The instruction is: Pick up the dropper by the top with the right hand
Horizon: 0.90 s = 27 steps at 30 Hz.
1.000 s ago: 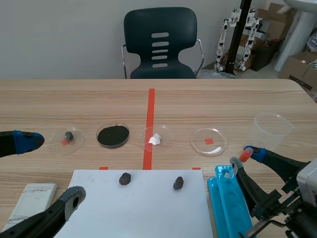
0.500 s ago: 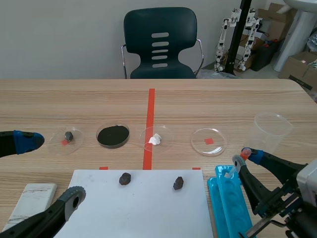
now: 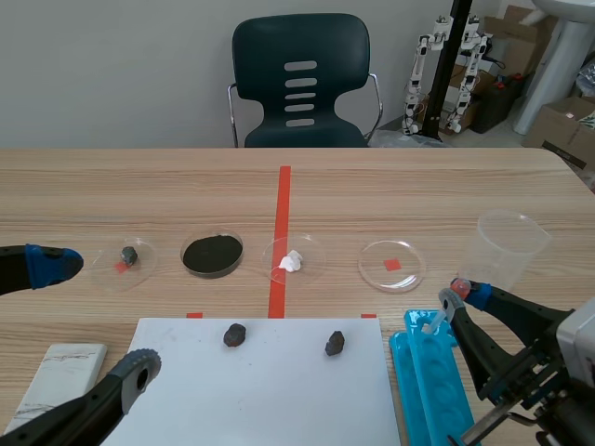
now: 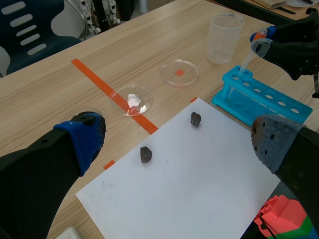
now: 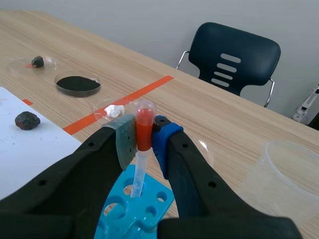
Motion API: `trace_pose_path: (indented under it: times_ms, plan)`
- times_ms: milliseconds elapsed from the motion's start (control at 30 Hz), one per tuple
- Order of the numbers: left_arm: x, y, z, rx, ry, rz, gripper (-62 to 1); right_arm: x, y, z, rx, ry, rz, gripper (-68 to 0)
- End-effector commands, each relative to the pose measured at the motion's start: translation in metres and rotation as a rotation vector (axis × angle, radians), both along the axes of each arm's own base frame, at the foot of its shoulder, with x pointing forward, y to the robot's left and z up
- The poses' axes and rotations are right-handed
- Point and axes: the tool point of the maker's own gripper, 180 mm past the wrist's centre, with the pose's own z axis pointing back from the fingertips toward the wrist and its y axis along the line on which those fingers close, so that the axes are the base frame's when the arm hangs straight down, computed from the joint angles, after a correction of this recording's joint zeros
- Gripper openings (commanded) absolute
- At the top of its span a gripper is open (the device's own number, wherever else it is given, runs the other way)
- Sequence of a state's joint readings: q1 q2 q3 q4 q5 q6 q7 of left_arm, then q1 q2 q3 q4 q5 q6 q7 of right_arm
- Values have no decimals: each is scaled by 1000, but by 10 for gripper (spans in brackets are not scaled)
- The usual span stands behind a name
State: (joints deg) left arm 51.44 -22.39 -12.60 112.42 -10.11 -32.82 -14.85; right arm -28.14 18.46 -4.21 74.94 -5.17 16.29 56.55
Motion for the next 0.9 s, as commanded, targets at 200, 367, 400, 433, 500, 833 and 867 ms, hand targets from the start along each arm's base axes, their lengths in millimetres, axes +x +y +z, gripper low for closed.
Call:
trace_pose_path:
  times_ms: [200,367,400,433,500,833,867]
  plan:
    - [1,-2,7,-25,-15,0,6,4,-2,7,4,-29,5,-610]
    - [1,-2,7,-25,-15,0,6,4,-2,7,3,-27,4,-609]
    - [1,-2,7,-25,-15,0,6,4,-2,6,0,-24,3,-609]
    - [1,-2,7,-25,-15,0,6,4,-2,5,-2,-20,1,-609]
    - [1,-2,7,-25,-15,0,6,5,-2,3,-8,-11,-1,-609]
    - [1,-2,7,-25,-15,0,6,7,-4,-5,-33,28,-12,-609]
    - [1,-2,7,-25,-15,0,6,7,-4,-5,-32,28,-13,-609]
